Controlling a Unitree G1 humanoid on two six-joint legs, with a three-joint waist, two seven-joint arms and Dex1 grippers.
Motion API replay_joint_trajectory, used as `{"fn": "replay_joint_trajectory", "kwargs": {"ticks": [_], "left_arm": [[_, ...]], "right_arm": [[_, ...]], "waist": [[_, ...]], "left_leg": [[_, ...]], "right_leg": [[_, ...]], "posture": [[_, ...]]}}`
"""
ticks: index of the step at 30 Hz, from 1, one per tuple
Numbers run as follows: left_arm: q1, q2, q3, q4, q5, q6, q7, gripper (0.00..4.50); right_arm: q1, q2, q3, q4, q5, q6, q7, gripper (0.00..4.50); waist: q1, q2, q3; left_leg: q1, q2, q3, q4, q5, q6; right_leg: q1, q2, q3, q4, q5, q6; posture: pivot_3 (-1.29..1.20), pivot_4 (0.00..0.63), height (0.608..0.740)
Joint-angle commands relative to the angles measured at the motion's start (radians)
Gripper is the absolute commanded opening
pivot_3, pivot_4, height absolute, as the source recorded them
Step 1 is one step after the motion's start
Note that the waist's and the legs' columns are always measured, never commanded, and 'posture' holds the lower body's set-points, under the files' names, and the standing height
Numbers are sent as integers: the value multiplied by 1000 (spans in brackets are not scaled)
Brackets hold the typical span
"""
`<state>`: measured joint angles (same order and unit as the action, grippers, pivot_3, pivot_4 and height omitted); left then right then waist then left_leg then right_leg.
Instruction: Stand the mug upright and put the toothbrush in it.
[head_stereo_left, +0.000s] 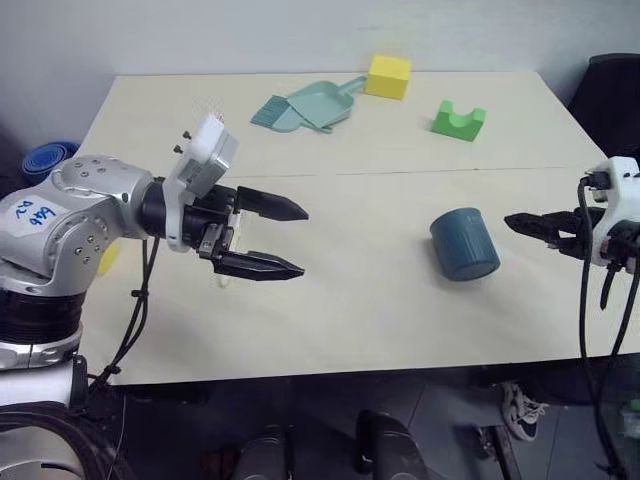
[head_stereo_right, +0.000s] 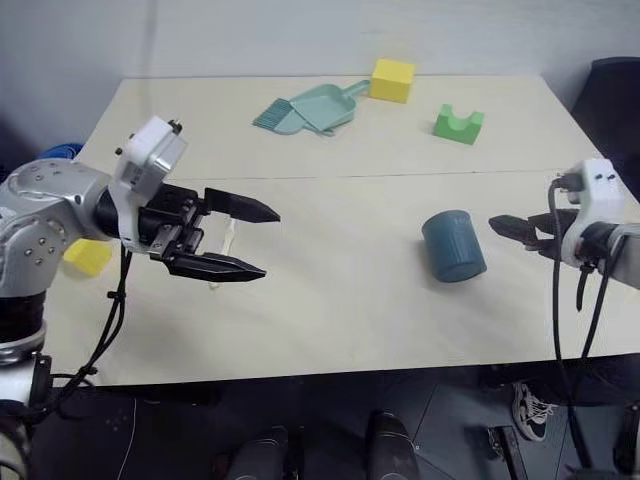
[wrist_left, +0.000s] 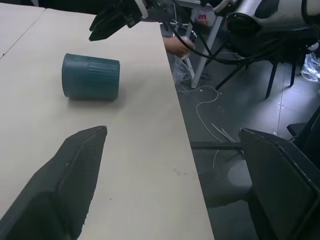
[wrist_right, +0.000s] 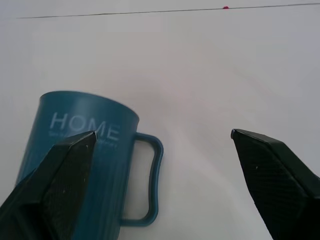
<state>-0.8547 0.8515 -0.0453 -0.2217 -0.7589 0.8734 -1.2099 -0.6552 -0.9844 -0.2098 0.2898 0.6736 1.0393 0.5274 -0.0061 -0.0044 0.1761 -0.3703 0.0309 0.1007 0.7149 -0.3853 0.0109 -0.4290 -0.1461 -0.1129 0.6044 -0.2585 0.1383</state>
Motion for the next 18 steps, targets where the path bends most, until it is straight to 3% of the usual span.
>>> {"fn": "replay_joint_trajectory", "kwargs": {"ticks": [1, 9, 18], "left_arm": [[-12, -8, 5, -29, 9, -19, 6, 4500], [1, -6, 30, -61, -11, 13, 40, 4500], [28, -21, 1, -72, -3, -3, 25, 4500]], "right_arm": [[-42, 15, 75, 68, -84, -41, 62, 3264], [-115, 53, 151, 255, -222, -120, 147, 3264], [-128, 91, 188, 271, -274, -106, 254, 3264]], "waist": [[5, 0, 0], [1, 1, 0], [3, 1, 0]], "left_leg": [[0, 0, 0, 0, 0, 0], [-1, 0, -1, 1, 0, 0], [0, 0, -1, 1, 0, 0]], "right_leg": [[0, 0, 0, 0, 0, 0], [0, 0, 0, 1, 0, 0], [0, 0, 0, 1, 0, 0]], "posture": [[0, 150, 740], [0, 150, 740], [0, 150, 740]]}}
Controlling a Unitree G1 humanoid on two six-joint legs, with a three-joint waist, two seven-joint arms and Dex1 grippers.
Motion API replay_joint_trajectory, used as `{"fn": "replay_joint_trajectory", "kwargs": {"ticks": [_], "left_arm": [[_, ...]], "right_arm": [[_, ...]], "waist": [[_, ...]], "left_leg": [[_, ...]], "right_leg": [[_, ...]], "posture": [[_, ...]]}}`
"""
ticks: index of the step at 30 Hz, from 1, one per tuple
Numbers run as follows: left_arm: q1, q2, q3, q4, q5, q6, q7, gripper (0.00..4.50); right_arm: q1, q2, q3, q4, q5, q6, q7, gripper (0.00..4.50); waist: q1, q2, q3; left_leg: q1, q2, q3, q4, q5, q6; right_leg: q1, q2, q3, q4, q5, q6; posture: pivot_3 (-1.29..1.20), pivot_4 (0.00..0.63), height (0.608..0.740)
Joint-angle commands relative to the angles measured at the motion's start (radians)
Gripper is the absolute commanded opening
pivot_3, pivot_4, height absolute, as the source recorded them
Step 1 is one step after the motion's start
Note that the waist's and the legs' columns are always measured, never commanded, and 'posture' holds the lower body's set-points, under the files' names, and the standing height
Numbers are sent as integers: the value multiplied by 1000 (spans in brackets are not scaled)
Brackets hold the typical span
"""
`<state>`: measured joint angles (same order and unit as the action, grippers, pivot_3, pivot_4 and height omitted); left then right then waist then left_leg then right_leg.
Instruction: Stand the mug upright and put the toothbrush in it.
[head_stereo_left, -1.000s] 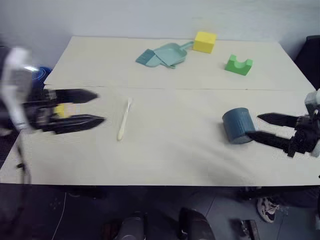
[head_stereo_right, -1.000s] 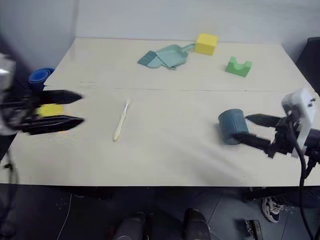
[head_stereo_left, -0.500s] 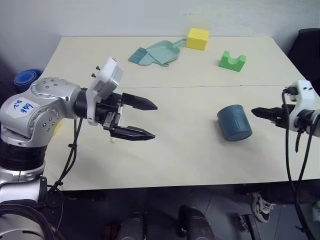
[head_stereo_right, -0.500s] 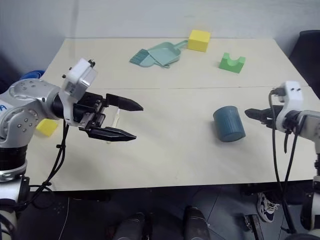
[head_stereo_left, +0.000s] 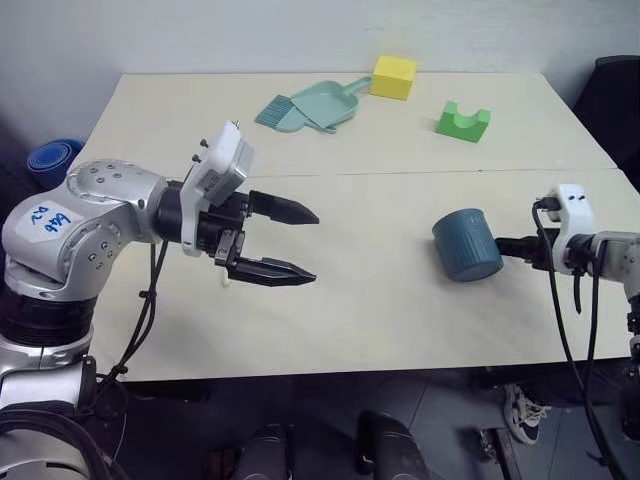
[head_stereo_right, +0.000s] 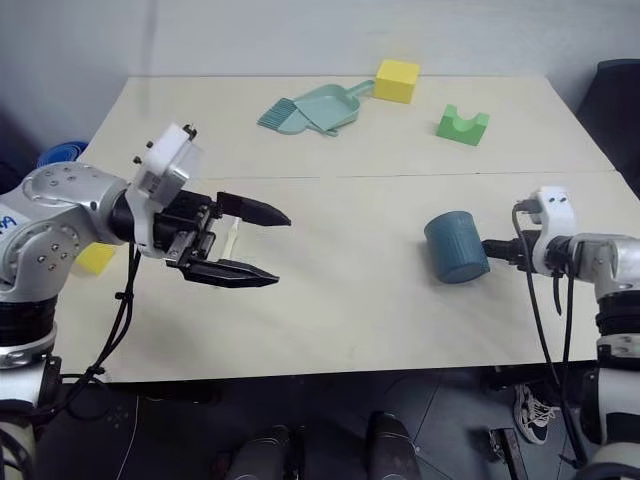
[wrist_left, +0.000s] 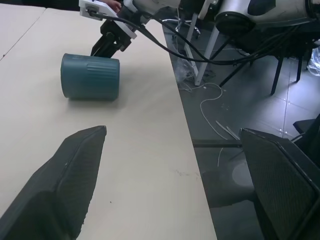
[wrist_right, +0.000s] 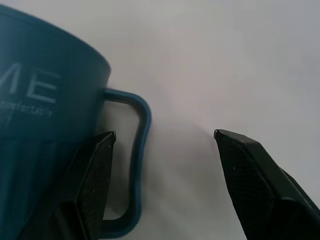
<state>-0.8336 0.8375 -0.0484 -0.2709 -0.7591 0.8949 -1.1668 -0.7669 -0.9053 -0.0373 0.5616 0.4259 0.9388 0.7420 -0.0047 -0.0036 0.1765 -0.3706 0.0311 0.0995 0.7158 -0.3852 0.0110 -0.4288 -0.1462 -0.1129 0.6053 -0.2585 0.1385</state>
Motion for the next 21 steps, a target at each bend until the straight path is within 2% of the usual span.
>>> {"fn": "replay_joint_trajectory", "kwargs": {"ticks": [1, 9, 18, 21], "left_arm": [[-2, -11, -6, -3, 6, -33, -29, 4500], [-113, -62, -81, 162, 116, -131, -96, 4500], [-127, -65, -78, 158, 148, -134, -118, 4500], [-113, -59, -62, 131, 135, -117, -106, 4500]], "right_arm": [[-19, 20, 27, -1, -38, -7, 43, 3264], [-41, 94, 75, 66, -133, -68, 54, 3264], [-86, 127, 102, 132, -211, -118, 106, 492], [-96, 130, 113, 154, -236, -129, 129, 492]], "waist": [[2, 0, 0], [-3, 0, 0], [-26, 0, 0], [-26, 0, 0]], "left_leg": [[0, 0, 0, 0, 0, 0], [1, 0, 0, 1, 0, 0], [1, 0, -1, 0, 0, -1], [1, 0, -2, 0, 0, -1]], "right_leg": [[0, 0, 0, 0, 0, 0], [1, 0, 0, 1, 0, 0], [1, 0, -1, 1, 0, 0], [1, 0, -1, 1, 0, 0]], "posture": [[0, 150, 740], [0, 150, 740], [0, 150, 740], [0, 150, 740]]}}
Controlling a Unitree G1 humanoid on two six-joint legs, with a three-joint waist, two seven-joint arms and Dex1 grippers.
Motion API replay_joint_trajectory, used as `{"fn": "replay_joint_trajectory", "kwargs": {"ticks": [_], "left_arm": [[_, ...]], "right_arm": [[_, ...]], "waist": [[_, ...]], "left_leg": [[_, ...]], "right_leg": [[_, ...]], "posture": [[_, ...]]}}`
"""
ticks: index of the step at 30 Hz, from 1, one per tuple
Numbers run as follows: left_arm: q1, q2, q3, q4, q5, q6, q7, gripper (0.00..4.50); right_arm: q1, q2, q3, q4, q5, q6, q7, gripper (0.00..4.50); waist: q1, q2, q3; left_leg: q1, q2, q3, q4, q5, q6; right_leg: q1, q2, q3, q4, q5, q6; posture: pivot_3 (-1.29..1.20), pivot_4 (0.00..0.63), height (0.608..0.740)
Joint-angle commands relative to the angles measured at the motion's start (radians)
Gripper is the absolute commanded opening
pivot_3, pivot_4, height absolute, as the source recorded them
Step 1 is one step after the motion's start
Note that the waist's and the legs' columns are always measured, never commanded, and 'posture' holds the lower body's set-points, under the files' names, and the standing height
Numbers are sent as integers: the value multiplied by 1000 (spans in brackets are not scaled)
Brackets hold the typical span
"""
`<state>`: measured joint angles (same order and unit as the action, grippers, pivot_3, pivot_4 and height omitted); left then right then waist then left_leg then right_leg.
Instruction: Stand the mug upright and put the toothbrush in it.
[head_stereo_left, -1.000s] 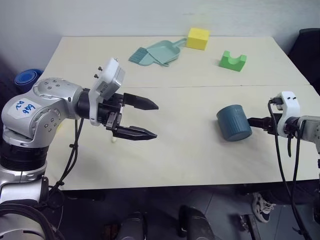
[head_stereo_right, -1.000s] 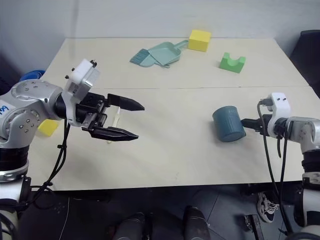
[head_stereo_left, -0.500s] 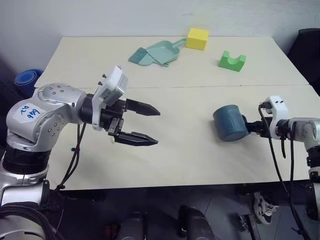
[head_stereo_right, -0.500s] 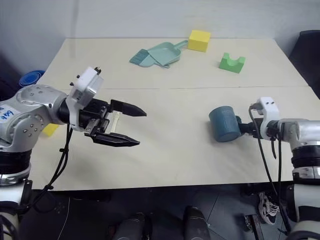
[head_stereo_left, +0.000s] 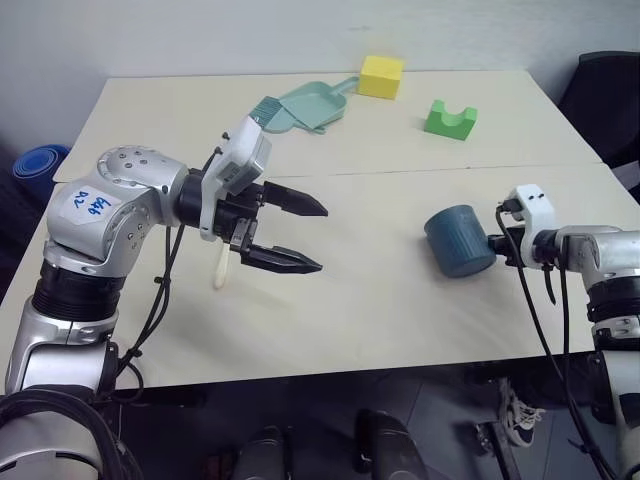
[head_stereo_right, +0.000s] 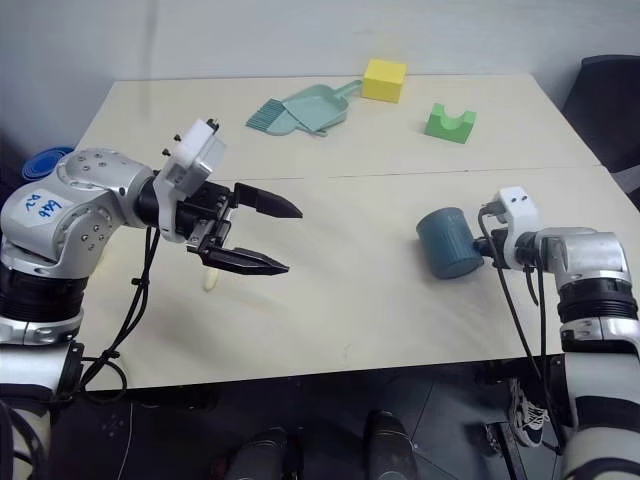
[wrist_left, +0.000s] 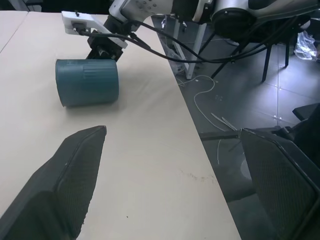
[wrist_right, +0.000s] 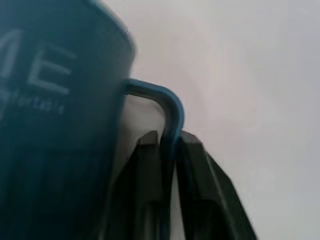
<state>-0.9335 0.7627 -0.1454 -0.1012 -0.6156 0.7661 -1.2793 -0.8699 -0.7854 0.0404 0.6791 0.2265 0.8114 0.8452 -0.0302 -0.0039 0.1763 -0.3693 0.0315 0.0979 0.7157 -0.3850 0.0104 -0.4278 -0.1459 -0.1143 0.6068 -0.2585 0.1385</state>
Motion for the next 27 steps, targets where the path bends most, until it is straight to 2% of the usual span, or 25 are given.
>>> {"fn": "replay_joint_trajectory", "kwargs": {"ticks": [1, 3, 4, 5, 8, 11, 15, 19, 24, 27], "left_arm": [[-8, 19, 40, -47, -12, 16, 9, 4500], [-3, 23, 47, -55, -16, 24, 11, 4500], [-1, 24, 50, -57, -17, 28, 14, 4500], [0, 25, 52, -56, -17, 30, 15, 4500], [-1, 24, 55, -54, -12, 33, 23, 4500], [3, 24, 68, -52, -16, 45, 43, 4500], [53, 46, 133, -81, -46, 102, 99, 4500], [134, 86, 212, -99, -45, 140, 169, 4500], [244, 138, 351, -152, -85, 215, 261, 4500], [281, 160, 402, -182, -104, 248, 302, 4500]], "right_arm": [[3, 11, 36, 44, -43, -7, 30, 492], [-8, 14, 32, 62, -54, -21, 33, 492], [-13, 15, 30, 70, -58, -27, 39, 137], [-20, 16, 29, 77, -62, -30, 43, 19], [-25, 18, 20, 78, -74, -62, 40, 19], [-2, 36, -55, -18, -38, -117, -9, 19], [108, 190, -246, -392, 119, -66, -145, 19], [199, 393, -221, -609, 107, -201, -294, 19], [270, 626, -190, -621, 48, -514, -452, 19], [291, 680, -135, -520, -40, -704, -494, 19]], "waist": [[0, 0, 0], [0, 0, 0], [0, 0, 0], [0, 0, 0], [0, 0, 0], [0, 0, 0], [-8, 0, 0], [-2, 2, 1], [1, 2, 1], [3, 3, 1]], "left_leg": [[0, 0, 0, 0, 0, 0], [0, 0, 0, 0, 0, 0], [0, 0, 0, 0, 0, 0], [0, 0, -1, 0, 0, 0], [0, 0, -1, 1, 0, 0], [0, 0, -1, 1, 0, 0], [0, 1, -1, 0, 0, -1], [0, 1, -3, -1, 1, -2], [-1, 0, -4, -1, 1, -2], [-1, -1, -5, 0, 1, -2]], "right_leg": [[0, 0, 0, 0, 0, 0], [0, 0, 0, 0, 0, 0], [0, 0, 0, 0, 0, 0], [0, 0, 0, 0, 0, 0], [1, 0, 0, 0, 0, 0], [1, 0, 0, 0, 0, 0], [-1, 0, 0, 2, 0, 0], [-2, 0, 0, 5, 0, 0], [-2, 0, 0, 4, 0, 0], [-1, 0, -1, 4, 0, 0]], "posture": [[0, 150, 740], [0, 150, 740], [0, 150, 740], [0, 150, 740], [0, 150, 740], [0, 150, 740], [0, 150, 740], [0, 150, 740], [0, 150, 740], [0, 150, 740]]}}
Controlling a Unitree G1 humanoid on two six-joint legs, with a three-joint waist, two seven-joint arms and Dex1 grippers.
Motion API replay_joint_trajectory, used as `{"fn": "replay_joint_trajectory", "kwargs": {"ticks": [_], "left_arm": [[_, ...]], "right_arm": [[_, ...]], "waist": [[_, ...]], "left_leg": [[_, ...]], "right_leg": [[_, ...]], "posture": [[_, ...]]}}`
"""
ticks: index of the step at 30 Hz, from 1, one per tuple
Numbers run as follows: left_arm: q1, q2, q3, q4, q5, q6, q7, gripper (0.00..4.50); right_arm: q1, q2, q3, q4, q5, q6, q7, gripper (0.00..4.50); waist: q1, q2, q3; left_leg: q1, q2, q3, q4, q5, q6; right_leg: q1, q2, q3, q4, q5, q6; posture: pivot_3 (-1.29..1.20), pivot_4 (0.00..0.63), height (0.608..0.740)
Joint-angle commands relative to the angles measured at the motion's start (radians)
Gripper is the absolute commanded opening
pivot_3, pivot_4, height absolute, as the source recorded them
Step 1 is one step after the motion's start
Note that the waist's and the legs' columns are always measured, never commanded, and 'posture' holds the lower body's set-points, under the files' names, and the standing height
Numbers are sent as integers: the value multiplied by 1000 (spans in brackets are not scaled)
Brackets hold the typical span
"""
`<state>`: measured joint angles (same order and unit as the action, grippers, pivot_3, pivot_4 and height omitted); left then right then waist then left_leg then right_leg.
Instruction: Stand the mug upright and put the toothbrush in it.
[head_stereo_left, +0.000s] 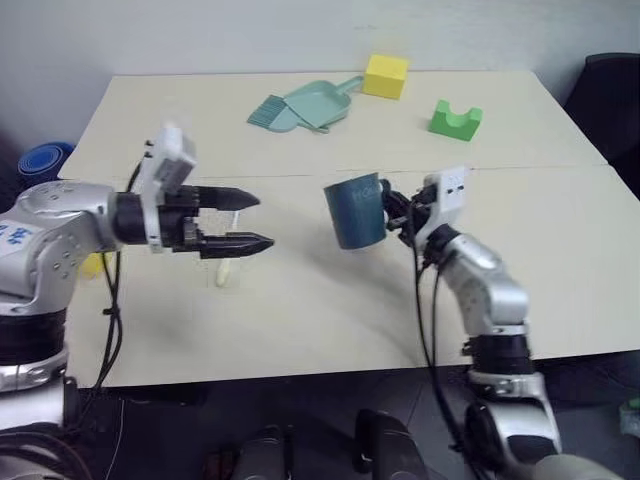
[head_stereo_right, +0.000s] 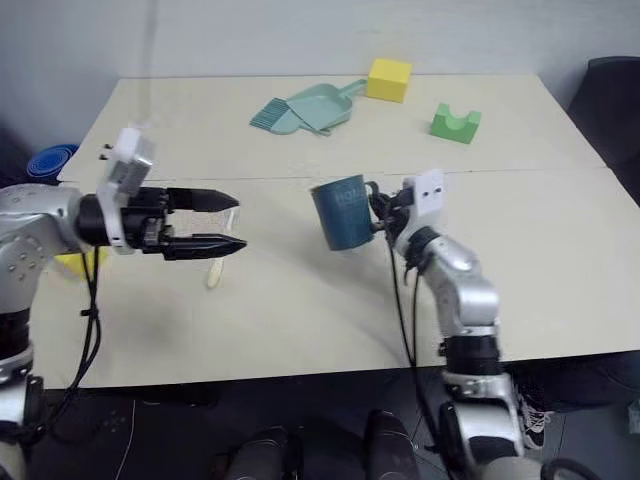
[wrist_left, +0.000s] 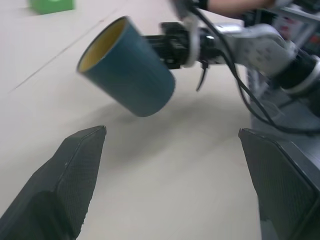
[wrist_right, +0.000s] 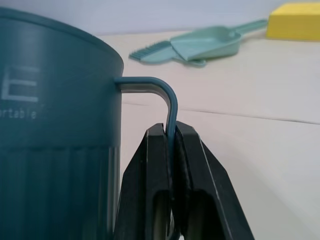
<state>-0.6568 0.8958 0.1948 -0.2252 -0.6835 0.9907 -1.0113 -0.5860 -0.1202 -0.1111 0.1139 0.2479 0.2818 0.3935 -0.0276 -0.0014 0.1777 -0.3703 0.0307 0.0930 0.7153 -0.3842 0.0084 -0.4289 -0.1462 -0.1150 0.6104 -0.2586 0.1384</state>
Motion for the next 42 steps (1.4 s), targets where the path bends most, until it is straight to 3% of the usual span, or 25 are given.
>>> {"fn": "replay_joint_trajectory", "kwargs": {"ticks": [1, 8, 14, 20, 21, 30, 37, 42], "left_arm": [[9, 31, 72, -64, -42, 33, 46, 4500], [26, 75, 106, -91, -87, 82, 72, 4500], [-5, 88, 73, -103, -136, 91, 60, 4500], [-28, 87, 23, -58, -108, 52, 47, 4500], [-29, 86, 19, -53, -106, 46, 45, 4500], [-7, 79, -8, -6, -72, 2, 56, 4500], [-76, 45, -73, 114, 66, 62, 251, 4500], [-182, -14, -112, 211, 159, 198, 432, 4500]], "right_arm": [[8, 26, 29, 79, -78, -221, -48, 19], [15, 64, 82, 288, -173, -508, -88, 19], [39, 62, 90, 379, -201, -626, -117, 19], [128, 28, 101, 268, -176, -601, -67, 1419], [151, 18, 105, 230, -178, -589, -61, 1837], [306, -89, 128, -148, -132, -331, 26, 4455], [403, -307, 48, -498, 67, 41, 163, 4455], [398, -492, -125, -696, 396, 367, 232, 4455]], "waist": [[1, 0, 0], [-26, 1, 0], [-31, 1, 0], [-28, 1, 0], [-30, 1, 0], [-25, 1, 1], [4, 1, 1], [25, 1, 1]], "left_leg": [[0, 0, -1, 0, 0, 0], [2, 0, -1, -2, 0, -1], [3, 1, -1, -2, 0, -1], [3, 0, -2, -2, 0, -1], [3, 0, -2, -2, 0, -1], [2, 1, -1, -2, 0, -1], [2, 0, 0, -1, 0, -1], [1, 0, 1, 0, 0, -1]], "right_leg": [[1, 0, 0, 0, 0, 0], [1, 1, 0, 0, 0, 0], [1, 1, 0, 0, 0, 0], [1, 1, 0, 0, 0, 0], [1, 1, 0, 0, 0, 0], [1, 1, 1, 0, 0, 0], [1, 1, 1, -1, 0, 0], [1, 1, 2, -1, 0, 0]], "posture": [[0, 150, 740], [0, 150, 740], [0, 150, 740], [0, 150, 740], [0, 150, 740], [0, 150, 740], [0, 150, 740], [0, 150, 740]]}}
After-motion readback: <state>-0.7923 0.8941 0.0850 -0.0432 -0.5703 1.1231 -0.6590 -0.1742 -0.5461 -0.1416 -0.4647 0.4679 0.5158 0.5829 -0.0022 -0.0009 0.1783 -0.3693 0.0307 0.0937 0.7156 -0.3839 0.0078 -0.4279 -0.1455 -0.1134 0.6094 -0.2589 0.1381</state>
